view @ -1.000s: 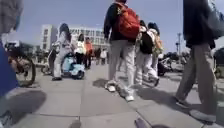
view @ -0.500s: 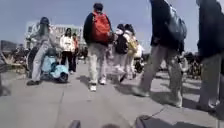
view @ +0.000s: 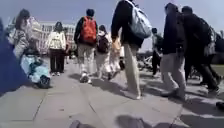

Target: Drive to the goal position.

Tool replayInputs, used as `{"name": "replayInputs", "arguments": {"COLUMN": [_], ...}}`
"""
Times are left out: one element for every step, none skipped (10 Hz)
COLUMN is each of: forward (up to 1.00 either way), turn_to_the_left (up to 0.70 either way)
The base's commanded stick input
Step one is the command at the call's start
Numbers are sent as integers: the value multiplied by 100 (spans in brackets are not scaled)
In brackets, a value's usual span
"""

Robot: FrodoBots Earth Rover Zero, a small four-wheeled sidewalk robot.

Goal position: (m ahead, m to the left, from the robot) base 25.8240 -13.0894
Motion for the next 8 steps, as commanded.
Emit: {"name": "replayInputs", "arguments": {"forward": [85,85,85,85,85,85,85,85], "turn_to_the_left": [1,1,1,1,1,1,1,1]}}
